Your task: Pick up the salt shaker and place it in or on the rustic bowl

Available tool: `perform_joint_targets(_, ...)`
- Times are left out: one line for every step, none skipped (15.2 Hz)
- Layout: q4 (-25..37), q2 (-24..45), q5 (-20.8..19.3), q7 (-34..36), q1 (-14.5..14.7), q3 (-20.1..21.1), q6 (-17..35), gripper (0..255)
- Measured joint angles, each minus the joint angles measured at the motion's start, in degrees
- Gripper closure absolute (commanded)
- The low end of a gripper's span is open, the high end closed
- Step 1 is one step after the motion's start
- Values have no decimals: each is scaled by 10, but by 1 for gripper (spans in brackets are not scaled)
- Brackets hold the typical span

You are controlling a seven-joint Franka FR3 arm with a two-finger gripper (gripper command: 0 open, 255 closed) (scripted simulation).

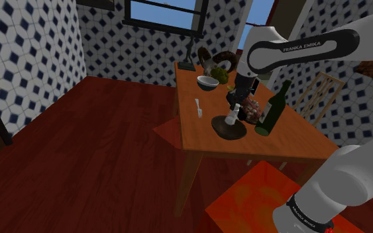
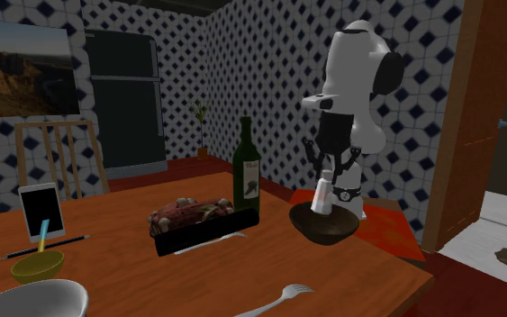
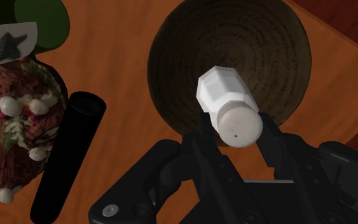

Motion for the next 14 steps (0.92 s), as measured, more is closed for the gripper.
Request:
perform_joint_targets(-5,3,-1,1,0,0,8,255)
perform_joint_targets(-9,5,-1,1,-1,-1,15,255)
perform_joint_targets(-13,5,-1,1,-1,-1,18,255)
perform_joint_targets(-14,6,-1,1,-1,-1,20,255)
perform_joint_targets(-15,6,-1,2,-1,-1,21,255)
perform_joint_targets(-15,6,-1,2,-1,-1,21,255)
perform_joint_targets(-15,6,-1,2,-1,-1,21,255)
perform_joint_targets(-15,6,-1,2,-1,-1,22,255)
perform_joint_targets(-15,6,-1,2,-1,-1,22,255)
perform_joint_targets(-16,6,-1,2,-1,-1,22,0)
perform_joint_targets(-16,6,-1,2,-1,-1,22,0)
perform_joint_targets(-16,6,-1,2,-1,-1,22,0)
perform_joint_targets(-16,6,-1,2,-1,-1,22,0)
perform_joint_targets(-16,6,-1,2,-1,-1,22,0)
